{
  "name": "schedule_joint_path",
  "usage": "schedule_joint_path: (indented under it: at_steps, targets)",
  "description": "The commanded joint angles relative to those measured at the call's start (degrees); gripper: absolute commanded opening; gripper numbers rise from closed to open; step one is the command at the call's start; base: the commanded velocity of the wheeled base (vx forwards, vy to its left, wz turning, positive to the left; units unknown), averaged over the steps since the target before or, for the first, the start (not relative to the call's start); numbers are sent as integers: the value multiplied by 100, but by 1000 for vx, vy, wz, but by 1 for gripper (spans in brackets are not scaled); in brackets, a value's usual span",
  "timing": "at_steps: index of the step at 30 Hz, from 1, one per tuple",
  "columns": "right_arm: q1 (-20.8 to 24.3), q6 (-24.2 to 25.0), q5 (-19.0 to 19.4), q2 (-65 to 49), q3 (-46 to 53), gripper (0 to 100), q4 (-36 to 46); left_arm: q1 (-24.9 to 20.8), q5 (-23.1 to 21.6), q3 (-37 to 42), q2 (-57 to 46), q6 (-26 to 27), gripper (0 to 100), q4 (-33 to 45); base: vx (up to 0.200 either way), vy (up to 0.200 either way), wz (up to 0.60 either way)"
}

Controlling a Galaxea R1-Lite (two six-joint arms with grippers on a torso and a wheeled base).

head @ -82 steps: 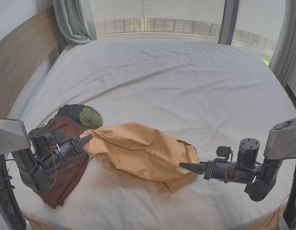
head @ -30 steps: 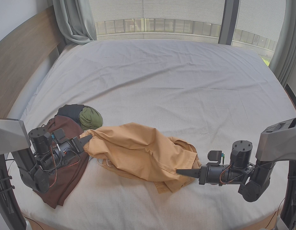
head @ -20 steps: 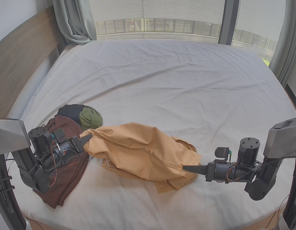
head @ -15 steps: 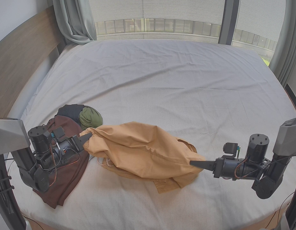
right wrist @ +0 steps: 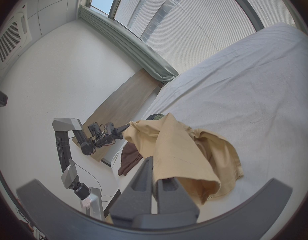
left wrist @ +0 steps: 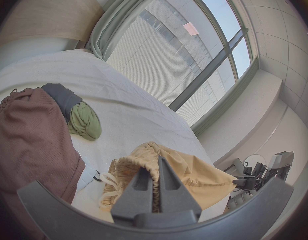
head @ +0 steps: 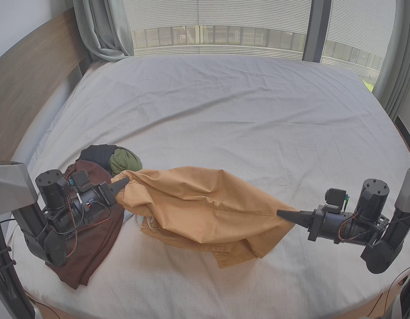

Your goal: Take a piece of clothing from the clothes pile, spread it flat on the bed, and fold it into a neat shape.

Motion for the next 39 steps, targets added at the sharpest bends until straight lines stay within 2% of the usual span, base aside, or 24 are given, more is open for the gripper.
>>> schedule_joint_path:
  at_steps: [1,11,32,39]
  targets:
    - [-149,8,-9,-68,-115,0,-9,-45,-1,-15,-208,-5,0,-17,0,0,0]
    - [-694,8,-9,-173,-326,0,-1,-71,-1,-121,-340,13,0,-25,0,0,0]
    - [-1080,-1,-18,-420,-660,0,-1,-45,-1,-156,-533,4,0,-25,0,0,0]
    - [-1080,158,-18,-622,-713,0,-1,-18,-1,-182,-542,13,0,-25,0,0,0]
